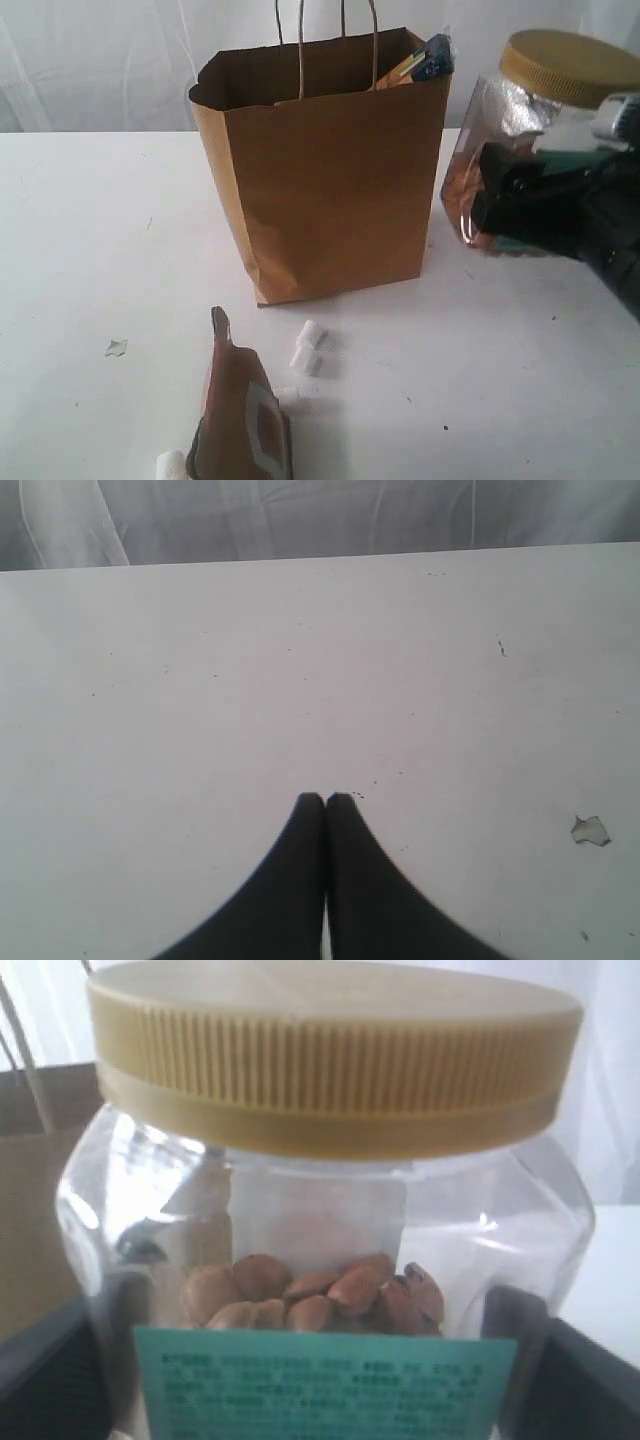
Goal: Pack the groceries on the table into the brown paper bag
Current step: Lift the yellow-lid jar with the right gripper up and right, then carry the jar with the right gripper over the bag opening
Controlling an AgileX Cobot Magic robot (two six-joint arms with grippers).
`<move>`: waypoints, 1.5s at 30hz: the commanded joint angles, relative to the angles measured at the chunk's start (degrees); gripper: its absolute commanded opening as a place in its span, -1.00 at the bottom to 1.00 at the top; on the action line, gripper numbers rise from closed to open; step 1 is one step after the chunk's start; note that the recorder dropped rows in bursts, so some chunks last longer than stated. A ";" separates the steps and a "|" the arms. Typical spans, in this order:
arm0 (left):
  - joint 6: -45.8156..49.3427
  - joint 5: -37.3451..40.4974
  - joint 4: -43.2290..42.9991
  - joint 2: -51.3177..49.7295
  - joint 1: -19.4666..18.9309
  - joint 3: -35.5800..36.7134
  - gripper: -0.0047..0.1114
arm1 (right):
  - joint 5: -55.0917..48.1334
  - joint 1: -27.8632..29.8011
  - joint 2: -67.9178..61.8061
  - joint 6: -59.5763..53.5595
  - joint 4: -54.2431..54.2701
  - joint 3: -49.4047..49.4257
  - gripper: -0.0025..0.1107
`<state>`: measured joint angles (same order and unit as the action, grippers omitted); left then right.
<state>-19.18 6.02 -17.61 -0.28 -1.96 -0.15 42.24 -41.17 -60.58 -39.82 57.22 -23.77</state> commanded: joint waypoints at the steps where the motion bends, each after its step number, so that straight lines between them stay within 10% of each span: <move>1: -0.09 -0.25 0.03 0.28 0.08 0.15 -0.92 | -5.60 7.20 0.74 -7.98 -1.10 -7.70 -0.96; 19: -0.09 -0.25 0.03 0.28 0.08 0.15 -0.92 | -53.20 34.43 -20.24 -6.43 -10.07 -56.39 -0.96; 45: -0.09 -0.25 0.03 0.28 0.08 0.15 -0.92 | -91.87 36.55 -40.91 -43.90 31.03 -72.12 -0.96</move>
<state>-19.18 6.02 -17.61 -0.28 -1.96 -0.15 -45.17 -4.71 -102.48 -82.16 84.21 -95.25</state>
